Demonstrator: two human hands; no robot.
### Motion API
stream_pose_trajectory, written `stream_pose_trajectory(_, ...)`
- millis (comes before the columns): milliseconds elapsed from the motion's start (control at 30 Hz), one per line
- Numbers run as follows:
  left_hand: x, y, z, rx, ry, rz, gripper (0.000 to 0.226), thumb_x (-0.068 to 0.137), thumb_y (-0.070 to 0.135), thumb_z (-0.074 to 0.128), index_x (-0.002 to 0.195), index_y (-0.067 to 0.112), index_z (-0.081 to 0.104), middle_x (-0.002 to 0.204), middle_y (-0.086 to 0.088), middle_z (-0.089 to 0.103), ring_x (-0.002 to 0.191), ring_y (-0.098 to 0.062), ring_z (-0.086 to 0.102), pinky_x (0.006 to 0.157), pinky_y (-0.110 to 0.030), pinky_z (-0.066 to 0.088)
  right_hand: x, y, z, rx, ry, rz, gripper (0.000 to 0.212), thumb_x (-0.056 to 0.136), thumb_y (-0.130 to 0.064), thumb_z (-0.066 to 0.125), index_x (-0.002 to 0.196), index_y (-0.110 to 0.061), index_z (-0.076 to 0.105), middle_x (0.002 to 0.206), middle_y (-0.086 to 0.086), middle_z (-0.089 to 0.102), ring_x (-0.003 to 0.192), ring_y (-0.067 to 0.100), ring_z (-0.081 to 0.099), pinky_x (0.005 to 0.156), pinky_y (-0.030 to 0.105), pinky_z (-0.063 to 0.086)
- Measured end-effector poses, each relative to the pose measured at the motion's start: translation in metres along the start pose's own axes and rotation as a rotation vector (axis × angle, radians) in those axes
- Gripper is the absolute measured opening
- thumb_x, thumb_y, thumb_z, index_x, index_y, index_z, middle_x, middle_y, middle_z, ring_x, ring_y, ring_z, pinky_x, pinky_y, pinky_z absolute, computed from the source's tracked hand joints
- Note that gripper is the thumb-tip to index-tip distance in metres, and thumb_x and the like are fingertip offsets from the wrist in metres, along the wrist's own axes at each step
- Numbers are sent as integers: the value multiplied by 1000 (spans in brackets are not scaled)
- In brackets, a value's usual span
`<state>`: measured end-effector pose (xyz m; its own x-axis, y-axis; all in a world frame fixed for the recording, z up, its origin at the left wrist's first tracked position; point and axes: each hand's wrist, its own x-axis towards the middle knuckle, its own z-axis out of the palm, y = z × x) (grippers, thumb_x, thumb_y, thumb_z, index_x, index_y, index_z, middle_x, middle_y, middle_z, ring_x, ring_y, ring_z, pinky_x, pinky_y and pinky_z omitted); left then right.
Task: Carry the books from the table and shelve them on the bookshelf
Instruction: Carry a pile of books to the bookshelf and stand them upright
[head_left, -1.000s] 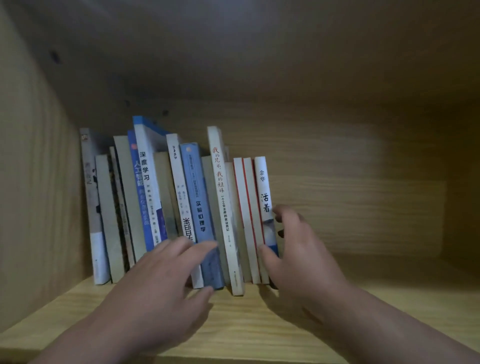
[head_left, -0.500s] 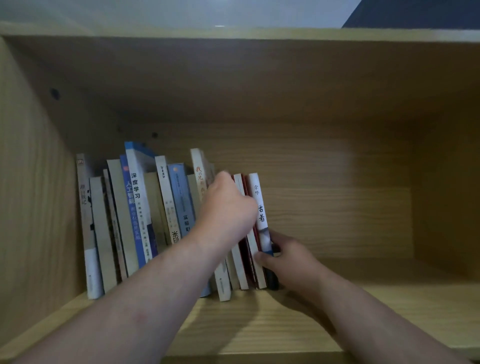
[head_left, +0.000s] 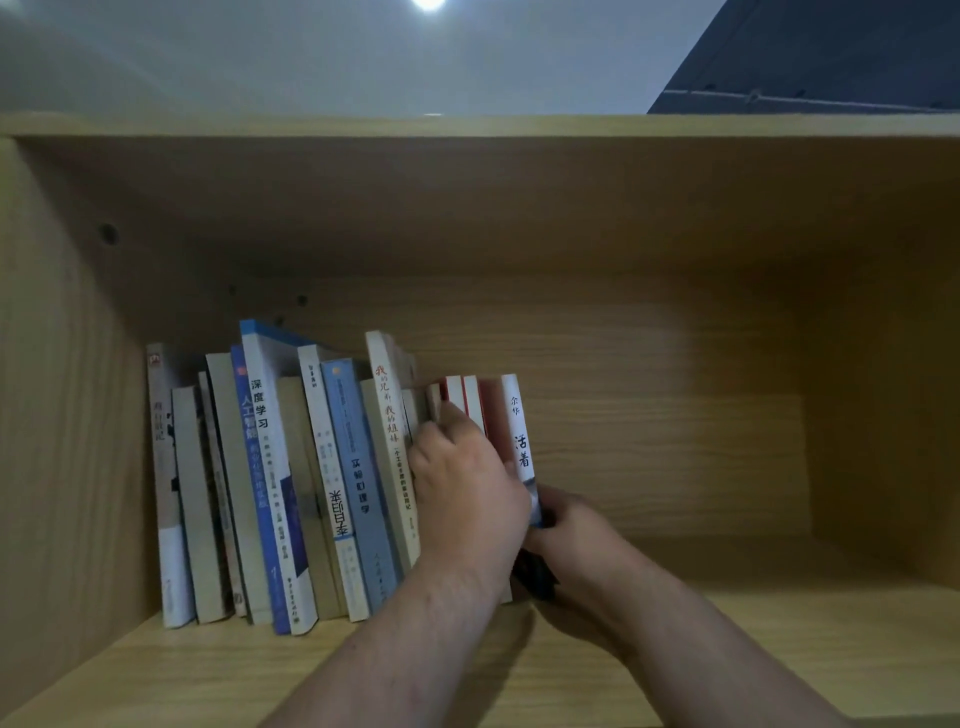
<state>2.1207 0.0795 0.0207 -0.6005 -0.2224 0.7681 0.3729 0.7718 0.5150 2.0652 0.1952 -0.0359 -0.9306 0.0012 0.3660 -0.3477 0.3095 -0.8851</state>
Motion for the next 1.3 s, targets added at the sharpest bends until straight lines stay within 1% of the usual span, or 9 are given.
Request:
stream_pose_trajectory(233,4,-2,10,-89,-145,-85,65,87,20,68,138,0,34,124,-17,62,111,-33,66,86,-37,56,1,-1,3,27,52,-31,24,81,-28,65,104,-26,73,98,11,79,98,35,75,90,61,58)
stream_pose_trajectory(400,6,-9,8,-321,-192,-222,33,91,6,55,116,9,35,88,-3,56,74,-19,59,47,-21,38,-11,-20,-11,-7,248,-27,15,83,-27,72,94,-17,68,74,1,73,70,22,71,61,35,59)
stream_pose_trajectory(567,7,-14,-3,-648,-287,-336,31,88,1,60,111,22,54,108,-5,66,96,-25,64,85,-46,57,-26,-22,-63,17,353,120,24,97,3,50,106,-19,57,90,1,64,72,11,56,53,22,44)
stream_pose_trajectory(767,0,1,-19,-928,-229,-432,32,81,-8,46,84,18,64,80,-8,71,77,-31,70,63,-37,56,-26,-19,-79,209,404,173,28,79,-9,52,96,-20,71,97,19,77,88,42,74,82,62,61)
stream_pose_trajectory(933,8,7,3,-1030,-237,-581,23,84,-4,43,84,12,60,80,-13,66,72,-32,66,69,-43,58,-45,-26,-78,340,299,255,16,88,-17,50,86,-11,65,71,12,68,68,32,68,73,44,56)
stream_pose_trajectory(1033,17,9,21,-1036,-187,-585,17,87,-1,44,86,13,55,81,-10,62,68,-26,60,64,-34,49,-47,-26,-76,426,237,174,51,99,-44,41,64,-16,66,66,6,70,63,27,70,75,39,57)
stream_pose_trajectory(1100,19,13,27,-993,-169,-556,15,89,4,45,86,15,54,87,-9,65,72,-24,62,64,-32,49,-48,-29,-71,457,177,83,72,97,-71,37,74,-16,79,83,13,78,75,31,76,80,43,60)
stream_pose_trajectory(1200,19,11,39,-966,-276,-567,21,89,22,45,99,15,62,97,-14,71,84,-32,70,77,-43,58,-50,-35,-60,366,131,-35,106,47,-100,57,104,-12,77,97,18,79,89,35,78,84,46,62)
stream_pose_trajectory(1300,14,6,50,-986,-539,-549,55,87,44,41,111,4,71,103,-24,75,89,-41,75,86,-58,59,-49,-32,-58,225,130,-176,130,26,-101,62,118,-9,67,91,5,80,81,14,78,66,24,60)
